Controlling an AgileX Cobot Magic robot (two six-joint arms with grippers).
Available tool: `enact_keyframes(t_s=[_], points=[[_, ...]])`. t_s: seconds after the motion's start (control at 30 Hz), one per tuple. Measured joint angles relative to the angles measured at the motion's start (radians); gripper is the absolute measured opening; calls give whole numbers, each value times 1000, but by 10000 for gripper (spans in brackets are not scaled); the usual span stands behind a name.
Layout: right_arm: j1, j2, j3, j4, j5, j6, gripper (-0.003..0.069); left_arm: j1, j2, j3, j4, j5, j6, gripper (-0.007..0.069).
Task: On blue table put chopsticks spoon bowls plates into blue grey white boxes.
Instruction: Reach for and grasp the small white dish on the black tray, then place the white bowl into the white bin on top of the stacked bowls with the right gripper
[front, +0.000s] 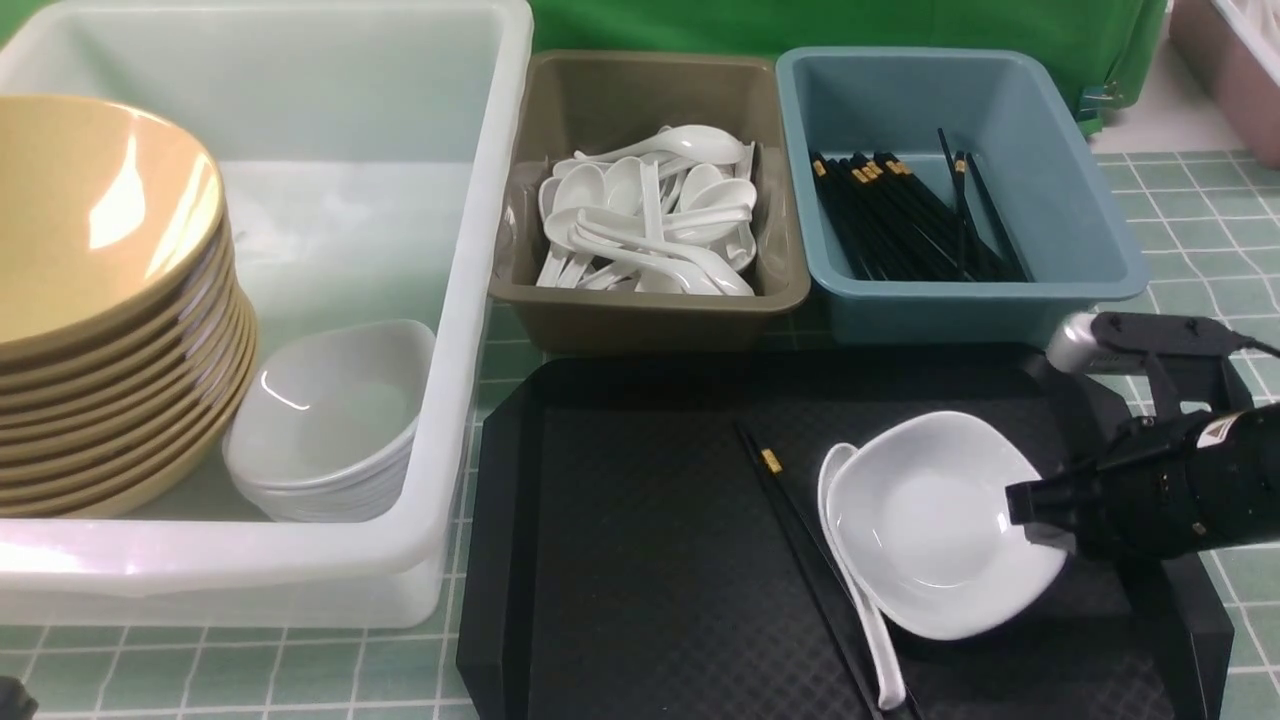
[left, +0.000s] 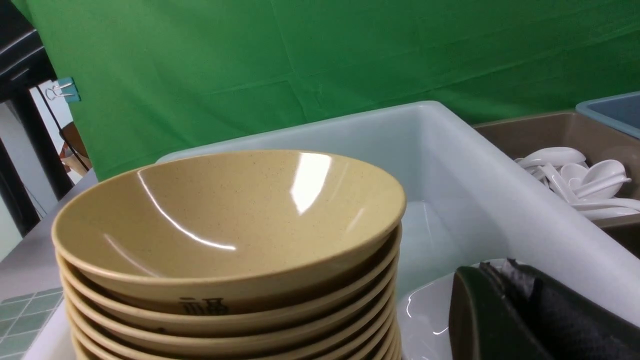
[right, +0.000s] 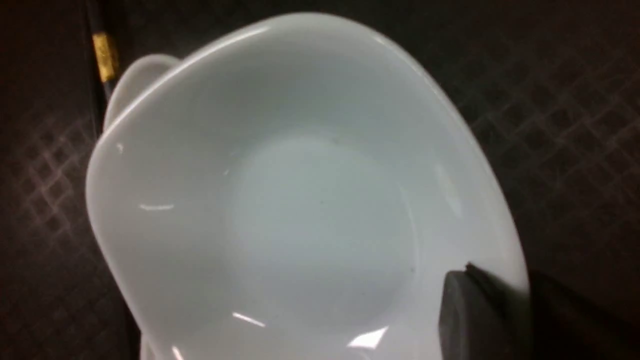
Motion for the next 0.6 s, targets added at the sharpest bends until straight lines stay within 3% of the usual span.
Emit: enact_keyframes(t_s=[0.2, 0.6], points=[[0, -92, -59, -9, 64, -48, 83, 0, 0, 1, 6, -7, 0, 2], [0, -143, -86, -4, 124, -54, 81, 0, 0, 7, 27, -8, 0, 2]])
